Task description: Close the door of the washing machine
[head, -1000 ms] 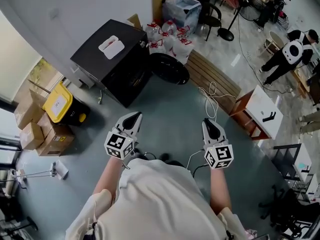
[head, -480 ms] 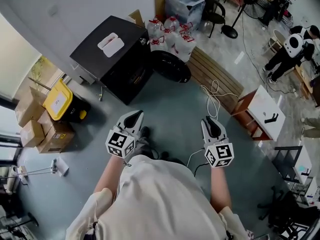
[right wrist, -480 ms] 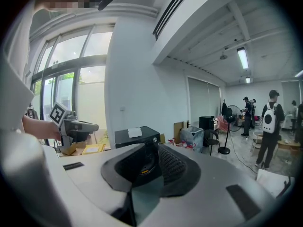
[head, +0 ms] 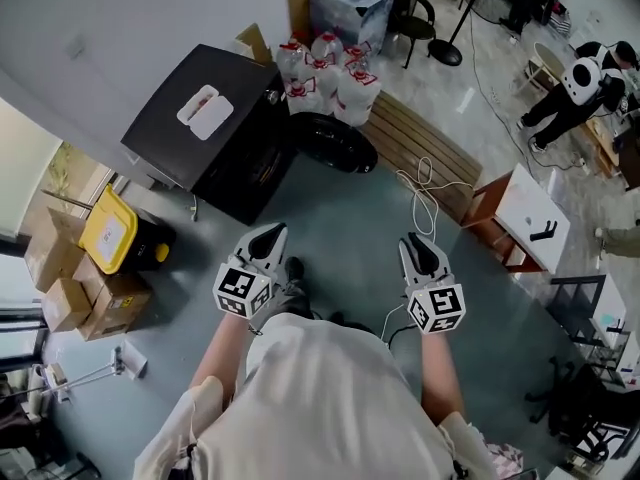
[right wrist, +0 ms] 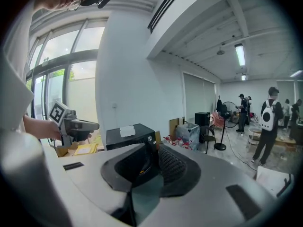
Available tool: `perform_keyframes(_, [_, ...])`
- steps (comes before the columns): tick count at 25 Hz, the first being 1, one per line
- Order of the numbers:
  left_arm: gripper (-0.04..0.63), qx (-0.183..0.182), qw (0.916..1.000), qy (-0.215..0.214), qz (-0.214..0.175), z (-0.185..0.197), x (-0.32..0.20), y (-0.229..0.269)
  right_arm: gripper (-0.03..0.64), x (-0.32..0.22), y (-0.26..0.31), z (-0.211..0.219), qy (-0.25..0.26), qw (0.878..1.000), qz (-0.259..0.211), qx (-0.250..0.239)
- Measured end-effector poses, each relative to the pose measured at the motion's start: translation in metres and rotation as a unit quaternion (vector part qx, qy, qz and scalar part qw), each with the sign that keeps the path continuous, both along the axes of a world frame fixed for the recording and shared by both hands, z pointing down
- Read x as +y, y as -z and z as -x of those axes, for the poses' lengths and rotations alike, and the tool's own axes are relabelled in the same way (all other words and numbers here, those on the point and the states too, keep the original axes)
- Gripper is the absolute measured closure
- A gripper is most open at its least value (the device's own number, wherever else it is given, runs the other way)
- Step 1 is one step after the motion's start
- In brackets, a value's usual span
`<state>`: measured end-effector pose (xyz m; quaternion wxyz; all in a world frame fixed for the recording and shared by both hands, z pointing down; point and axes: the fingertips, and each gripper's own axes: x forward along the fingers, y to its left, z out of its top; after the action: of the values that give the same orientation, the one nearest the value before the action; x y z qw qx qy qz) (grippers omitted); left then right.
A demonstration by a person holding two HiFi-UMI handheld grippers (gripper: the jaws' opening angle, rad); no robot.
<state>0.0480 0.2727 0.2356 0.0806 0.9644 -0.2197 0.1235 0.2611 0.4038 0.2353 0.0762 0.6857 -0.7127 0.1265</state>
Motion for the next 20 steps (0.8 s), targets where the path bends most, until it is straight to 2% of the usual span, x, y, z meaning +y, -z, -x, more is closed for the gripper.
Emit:
perform_keyframes(11, [0.588, -0.023, 0.9965, -0.076, 0.024, -0.034, -0.138, -0.029, 0.531, -0.127, -0.023, -0.008, -0.041, 0.999, 0.035, -0.008])
perform_keyframes(20, [0.588, -0.045, 0.9900, -0.130, 0.031, -0.056, -0.208, -0.059, 0.529, -0.194, -0.048, -0.015, -0.069, 0.995, 0.067, -0.013])
